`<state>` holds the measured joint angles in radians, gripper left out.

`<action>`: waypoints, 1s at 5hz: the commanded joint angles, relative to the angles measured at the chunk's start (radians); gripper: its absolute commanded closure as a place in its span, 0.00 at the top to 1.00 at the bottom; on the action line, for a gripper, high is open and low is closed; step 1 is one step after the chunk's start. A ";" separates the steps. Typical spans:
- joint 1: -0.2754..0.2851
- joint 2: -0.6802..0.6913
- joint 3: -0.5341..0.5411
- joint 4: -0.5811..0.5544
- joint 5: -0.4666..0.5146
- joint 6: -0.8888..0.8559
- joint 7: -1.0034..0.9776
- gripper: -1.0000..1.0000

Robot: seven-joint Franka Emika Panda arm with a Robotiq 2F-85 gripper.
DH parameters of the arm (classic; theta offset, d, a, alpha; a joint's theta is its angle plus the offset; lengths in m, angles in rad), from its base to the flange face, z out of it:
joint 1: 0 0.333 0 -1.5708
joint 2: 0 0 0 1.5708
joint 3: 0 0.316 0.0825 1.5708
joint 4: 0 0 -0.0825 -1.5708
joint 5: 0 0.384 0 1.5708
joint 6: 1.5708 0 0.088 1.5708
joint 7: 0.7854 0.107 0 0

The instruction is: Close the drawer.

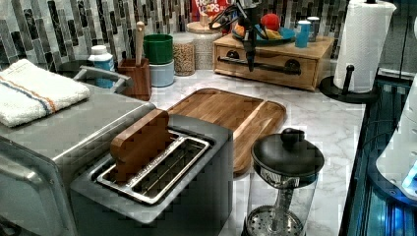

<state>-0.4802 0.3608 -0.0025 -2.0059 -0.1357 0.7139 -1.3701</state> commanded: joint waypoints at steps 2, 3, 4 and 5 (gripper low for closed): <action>-0.079 -0.025 -0.089 0.082 -0.033 0.044 -0.005 0.00; -0.071 -0.025 -0.097 0.082 -0.029 0.044 -0.007 0.00; -0.064 -0.025 -0.104 0.082 -0.026 0.045 -0.009 0.00; -0.066 -0.025 -0.103 0.082 -0.027 0.044 -0.008 0.00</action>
<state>-0.4668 0.3604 -0.0141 -2.0078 -0.1360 0.7168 -1.3691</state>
